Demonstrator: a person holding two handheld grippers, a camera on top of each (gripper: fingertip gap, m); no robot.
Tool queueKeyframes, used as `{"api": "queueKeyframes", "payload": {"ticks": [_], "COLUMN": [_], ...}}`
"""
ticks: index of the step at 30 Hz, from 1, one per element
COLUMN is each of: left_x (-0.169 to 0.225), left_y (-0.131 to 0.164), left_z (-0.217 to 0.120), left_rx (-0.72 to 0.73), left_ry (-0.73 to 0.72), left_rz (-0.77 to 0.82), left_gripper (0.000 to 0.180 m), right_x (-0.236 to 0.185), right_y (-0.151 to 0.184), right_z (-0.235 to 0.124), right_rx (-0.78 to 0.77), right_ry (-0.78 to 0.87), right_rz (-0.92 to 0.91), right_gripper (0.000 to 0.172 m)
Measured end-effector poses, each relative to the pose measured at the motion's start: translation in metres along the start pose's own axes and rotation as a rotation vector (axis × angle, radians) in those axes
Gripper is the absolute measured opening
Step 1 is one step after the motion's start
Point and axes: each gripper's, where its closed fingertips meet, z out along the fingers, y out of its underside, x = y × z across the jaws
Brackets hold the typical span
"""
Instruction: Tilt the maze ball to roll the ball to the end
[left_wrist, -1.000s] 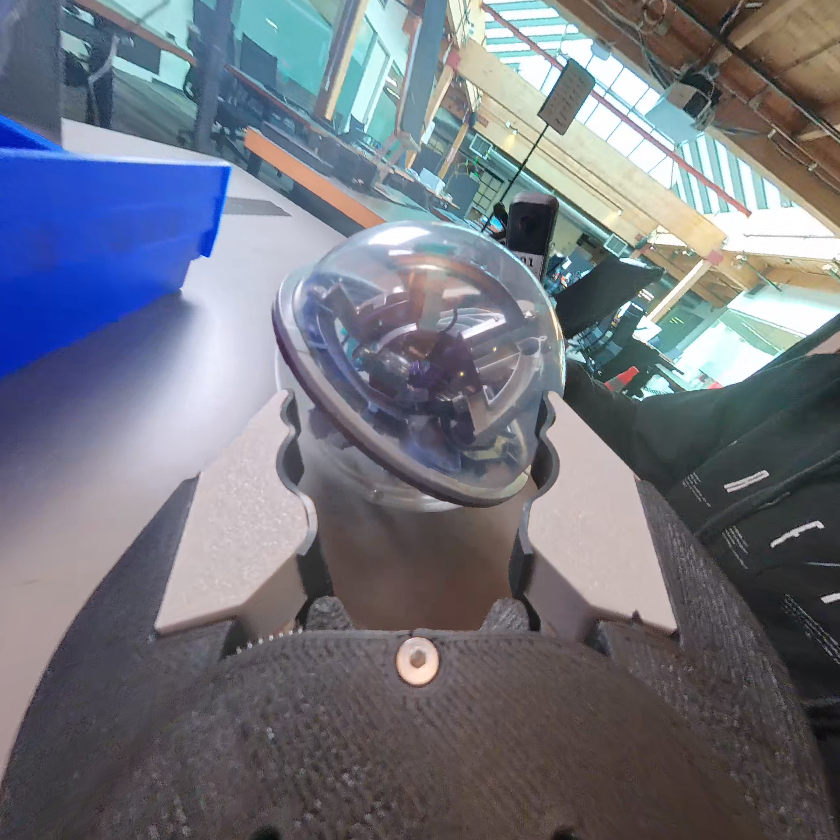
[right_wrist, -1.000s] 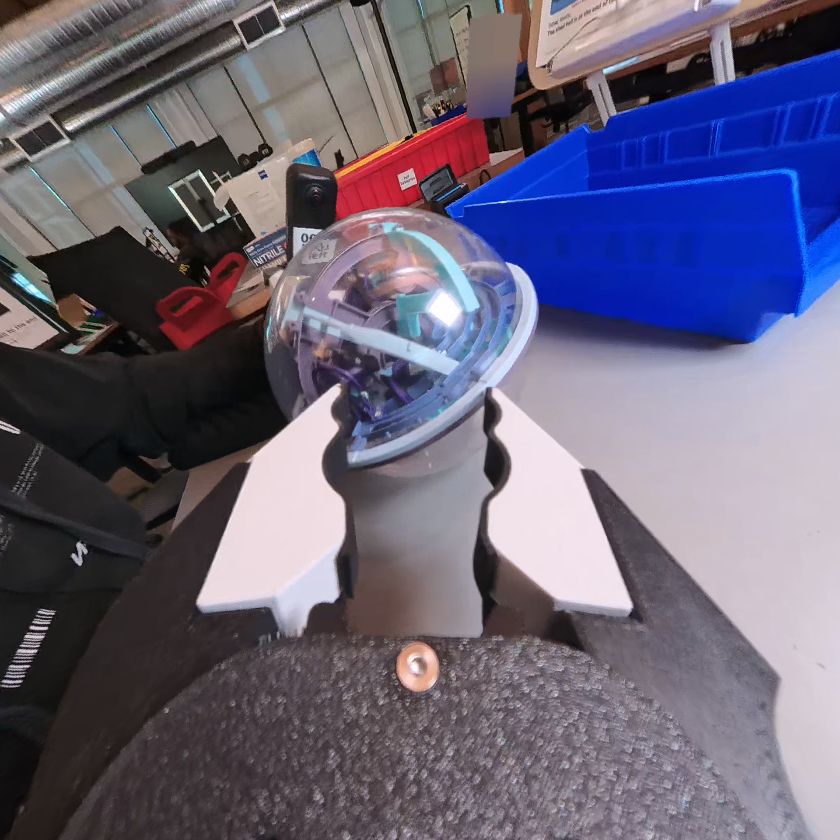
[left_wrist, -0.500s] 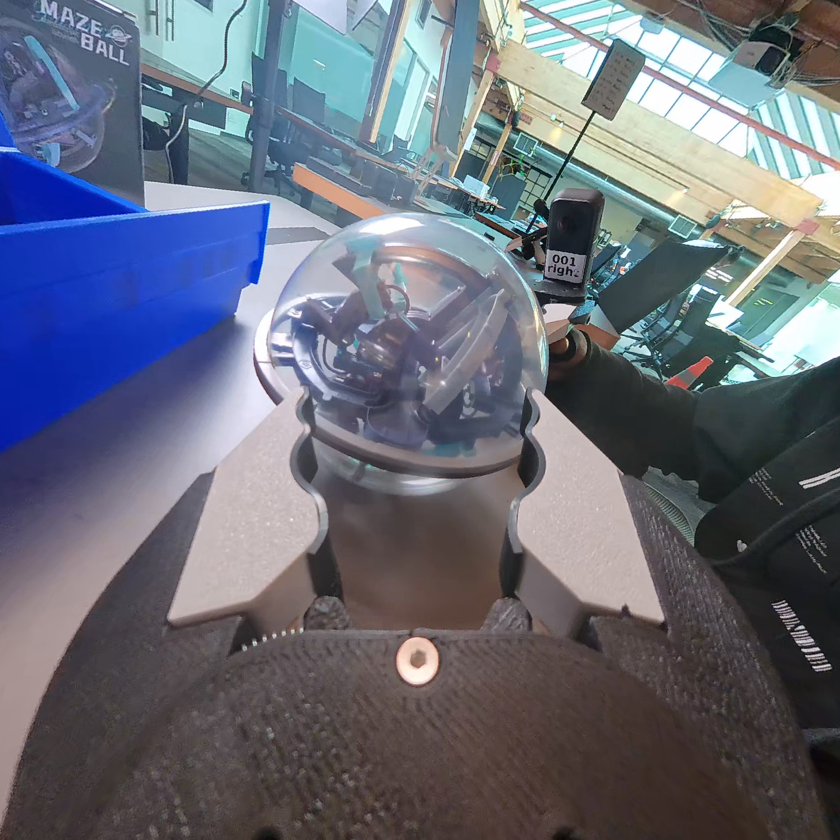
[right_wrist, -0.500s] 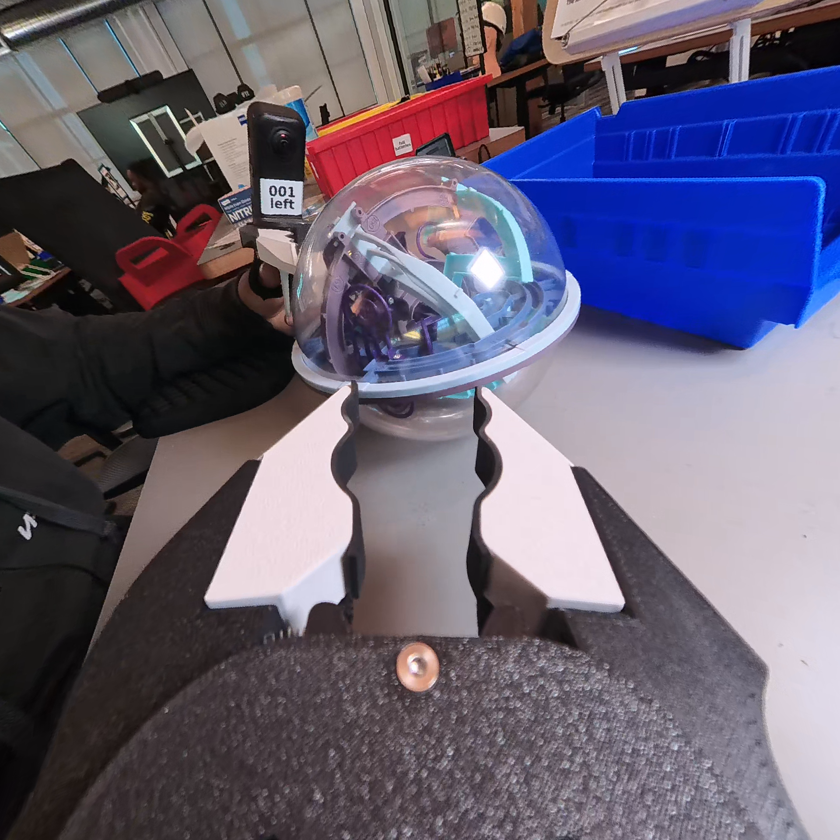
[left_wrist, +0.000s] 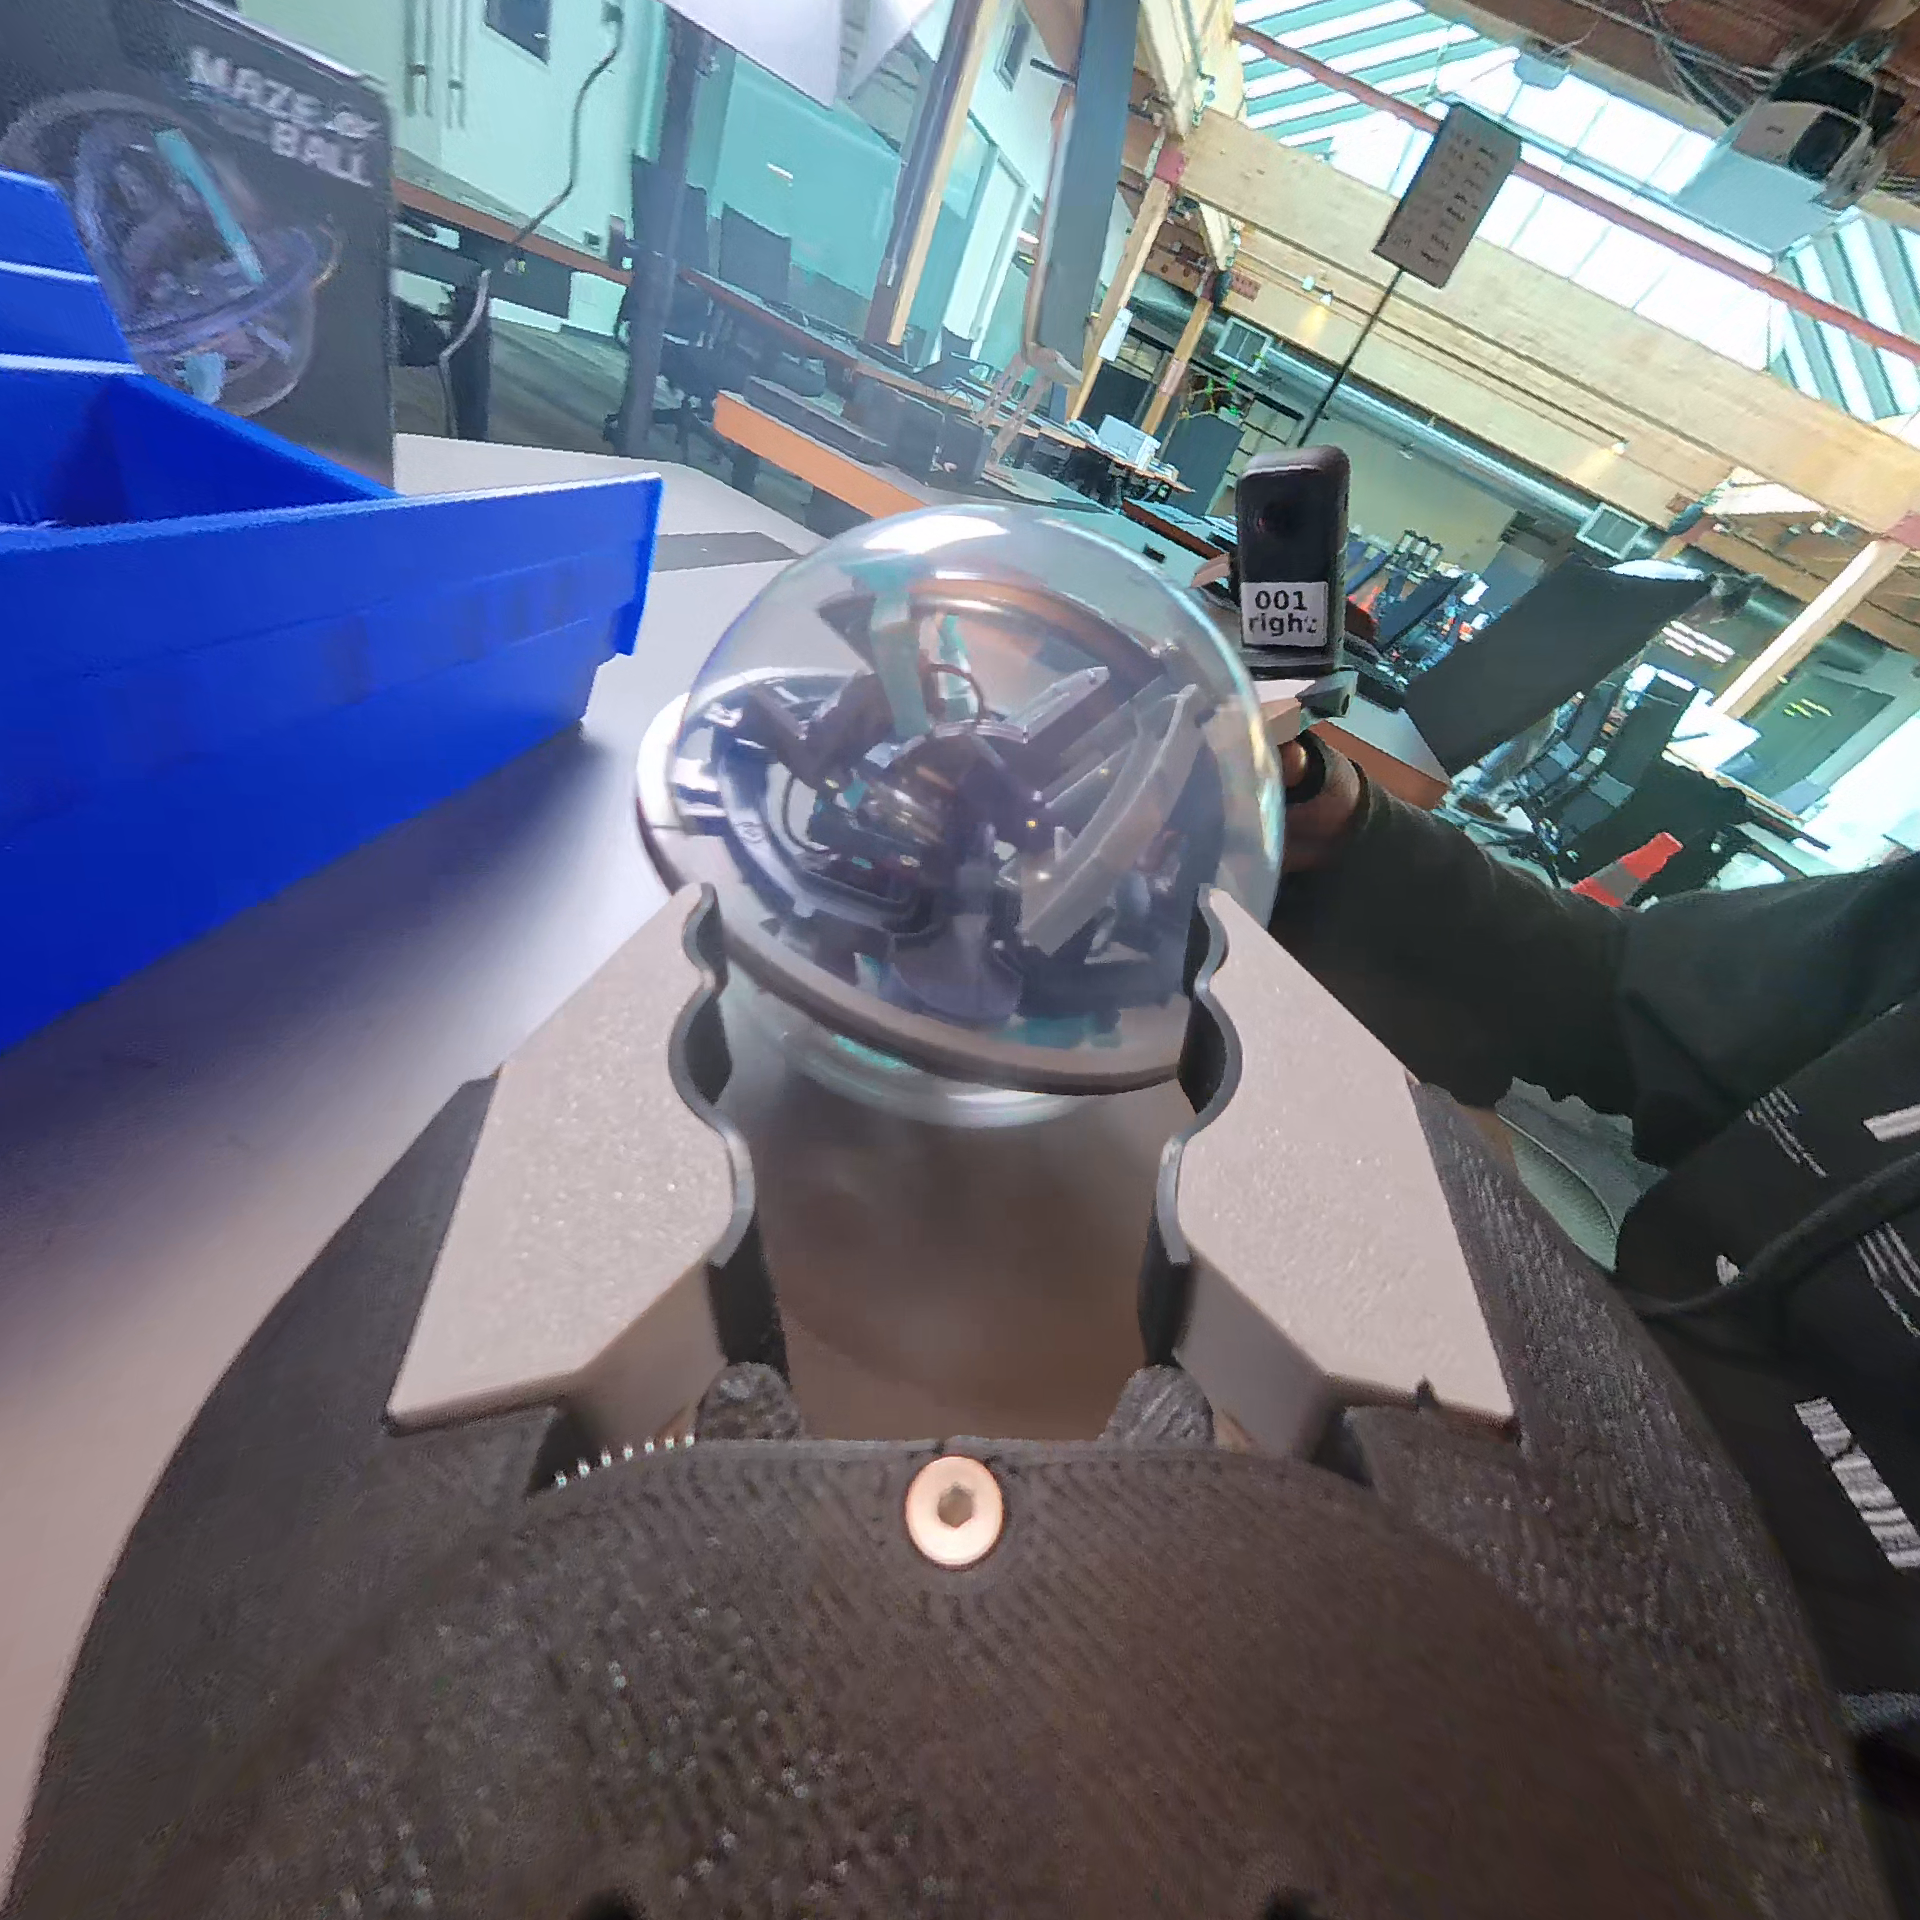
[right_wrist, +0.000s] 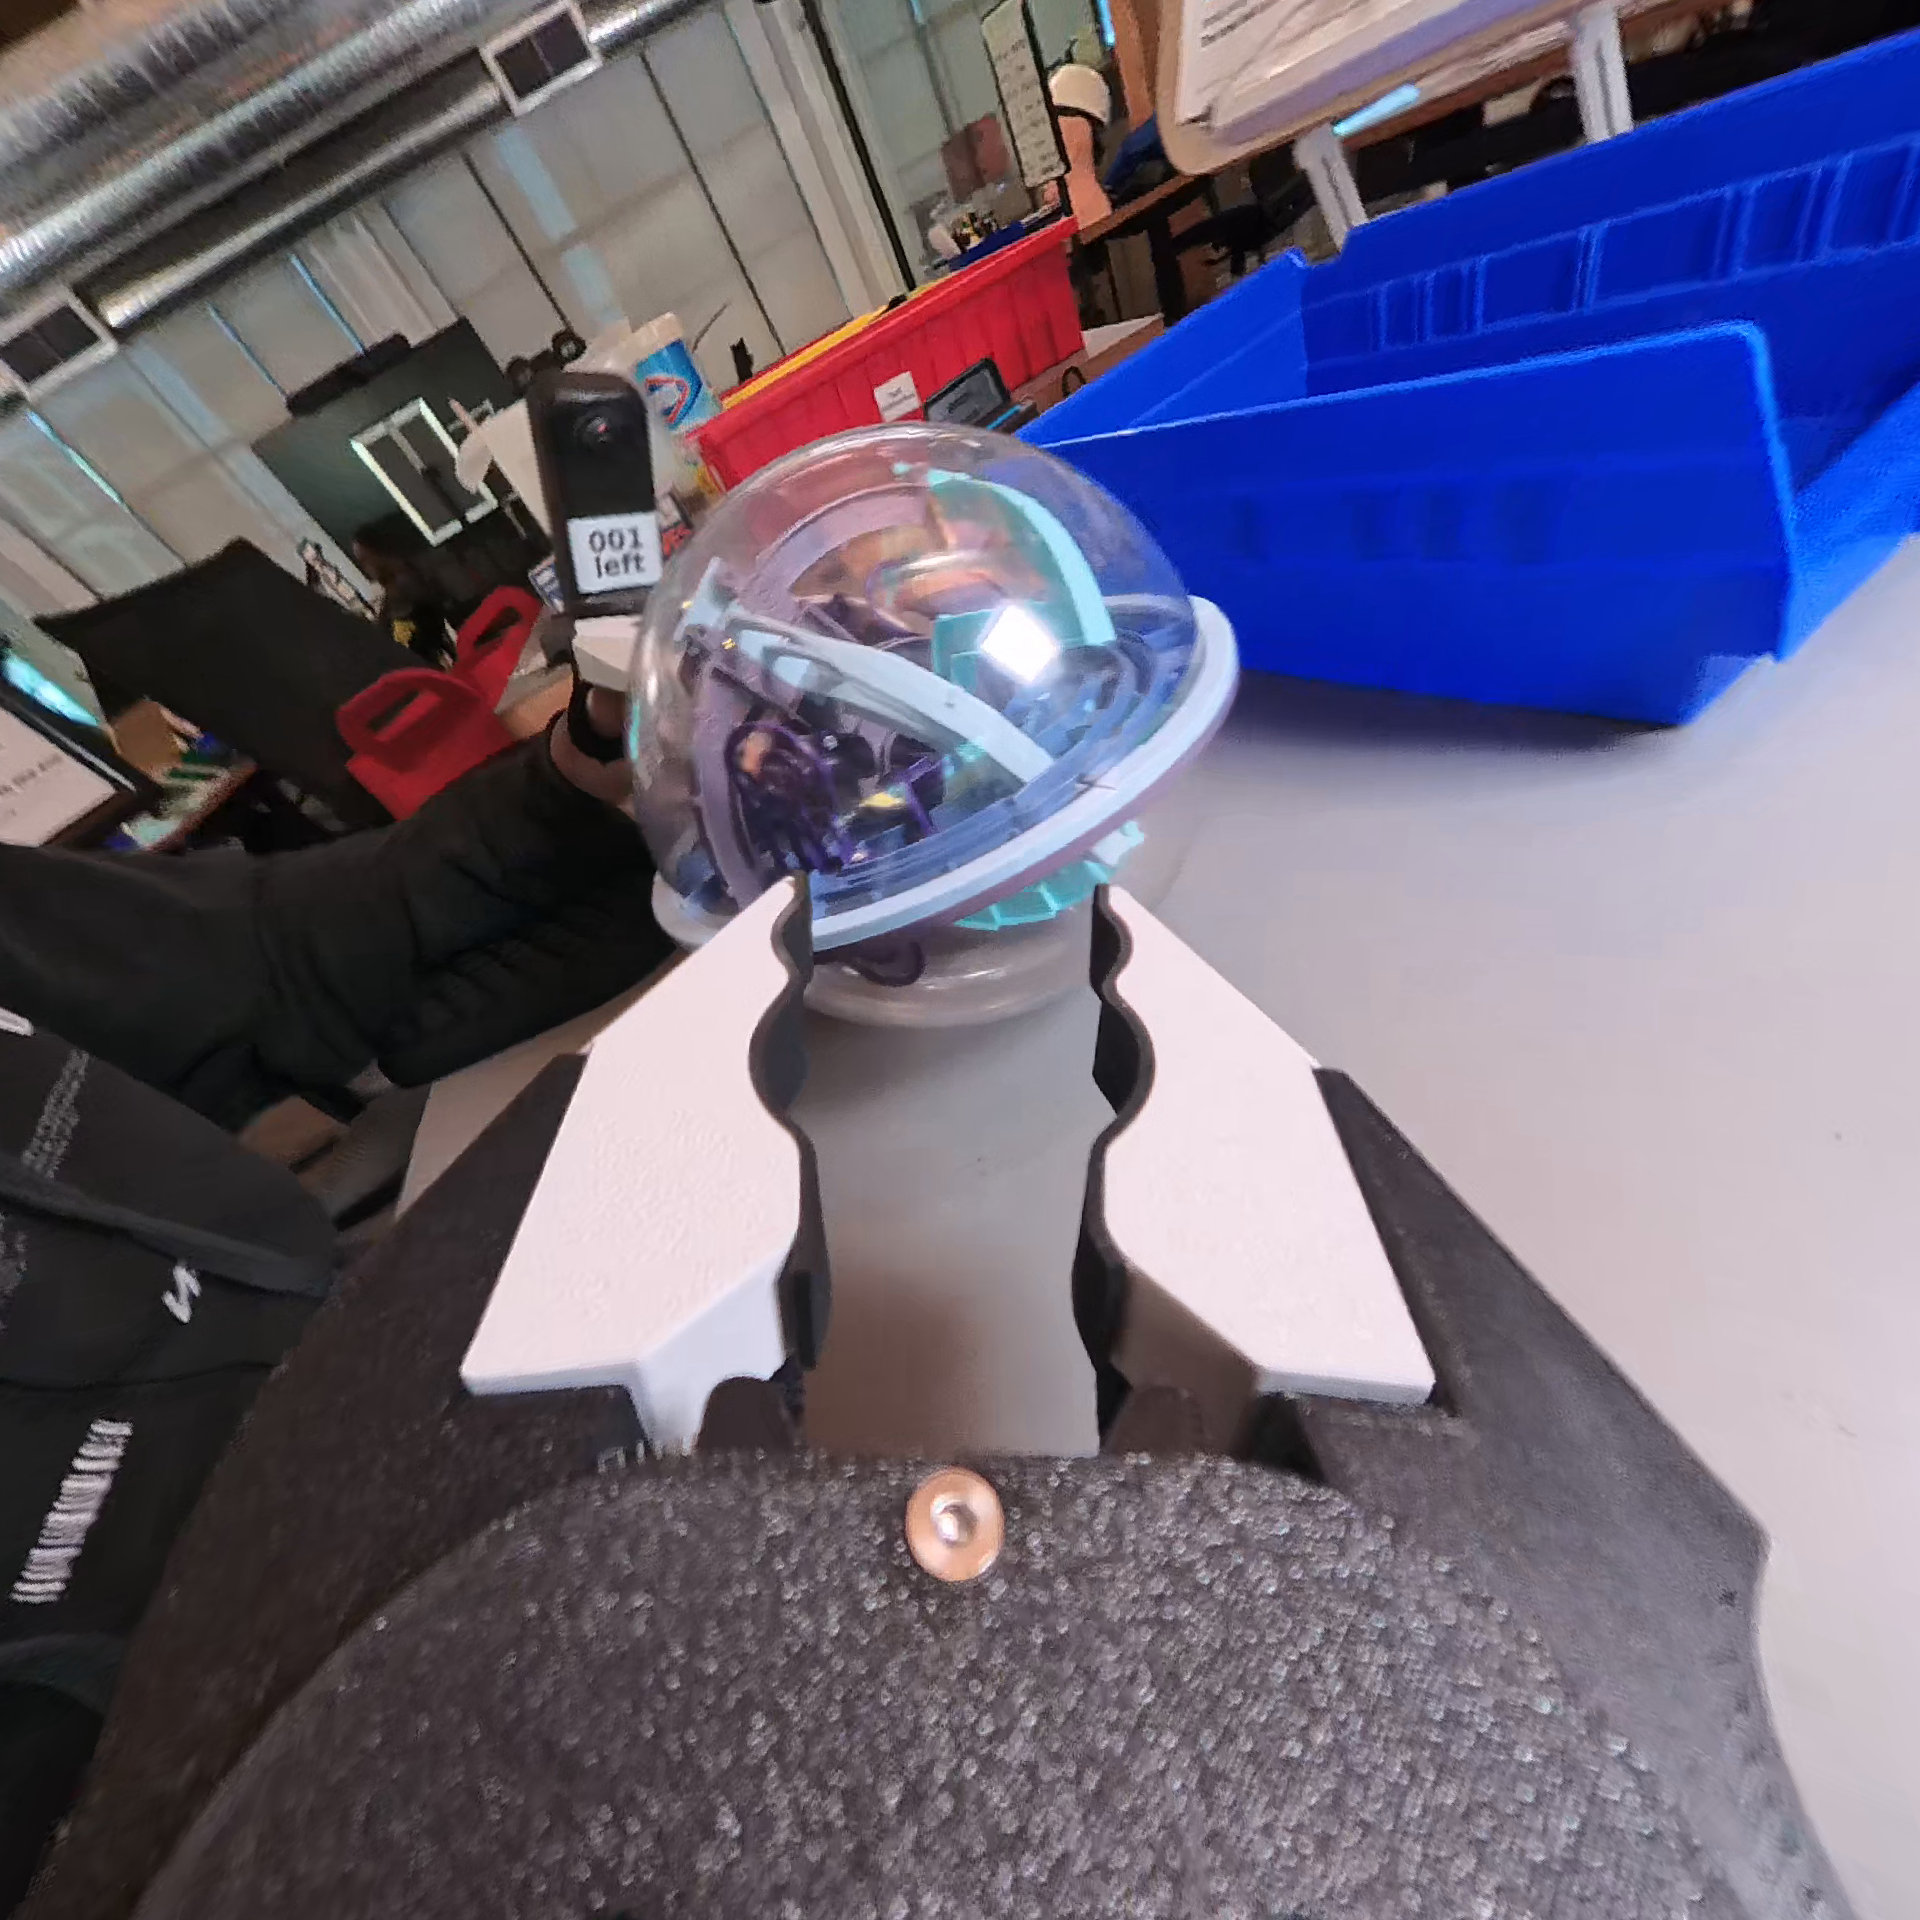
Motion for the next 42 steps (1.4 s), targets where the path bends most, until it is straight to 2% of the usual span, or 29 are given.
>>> {"api": "queueKeyframes", "payload": {"ticks": [3, 5, 8, 12, 15, 16, 17, 23, 29, 32, 38, 42], "left_x": [-0.018, -0.019, -0.008, -0.018, -0.018, -0.014, -0.009, -0.009, -0.033, -0.028, -0.026, -0.013], "left_y": [0.004, 0.009, 0.024, 0.019, 0.016, 0.012, 0.012, 0.025, 0.011, 0.008, 0.003, -0.013], "left_z": [-0.003, -0.004, -0.003, -0.001, -0.003, -0.004, -0.002, 0.007, -0.003, 0.002, 0.008, 0.006], "left_rx": [-0.006, -0.012, -0.075, -0.02, 0.0, 0.013, 0.006, -0.077, 0.033, 0.018, 0.019, 0.06], "left_ry": [-0.031, 0.037, 0.167, 0.136, 0.176, 0.215, 0.243, 0.195, 0.12, 0.181, 0.202, 0.245], "left_rz": [-0.159, -0.32, -0.519, -0.55, -0.613, -0.612, -0.608, -0.574, -0.613, -0.61, -0.51, -0.404], "left_gripper": [0.087, 0.076, 0.068, 0.059, 0.036, 0.018, 0.009, 0.012, 0.034, 0.035, 0.034, 0.017], "right_x": [0.016, 0.019, 0.015, 0.013, 0.018, 0.02, 0.021, 0.026, 0.023, 0.021, 0.021, 0.012], "right_y": [0.004, 0.008, 0.008, 0.009, 0.01, 0.01, 0.009, 0.007, 0.01, 0.013, 0.009, -0.013], "right_z": [0.005, 0.01, 0.017, 0.025, 0.022, 0.021, 0.02, 0.018, 0.015, 0.015, 0.009, 0.002], "right_rx": [-0.034, -0.067, -0.079, -0.092, -0.088, -0.083, -0.078, -0.06, -0.088, -0.108, -0.08, -0.002], "right_ry": [-0.006, -0.051, -0.151, -0.211, -0.207, -0.196, -0.186, -0.159, -0.16, -0.174, -0.166, -0.181], "right_rz": [0.147, 0.246, 0.379, 0.421, 0.4, 0.377, 0.35, 0.305, 0.226, 0.221, 0.158, 0.105], "right_gripper": [0.054, 0.056, 0.052, 0.044, 0.036, 0.027, 0.014, 0.012, 0.007, 0.006, 0.006, 0.006]}}
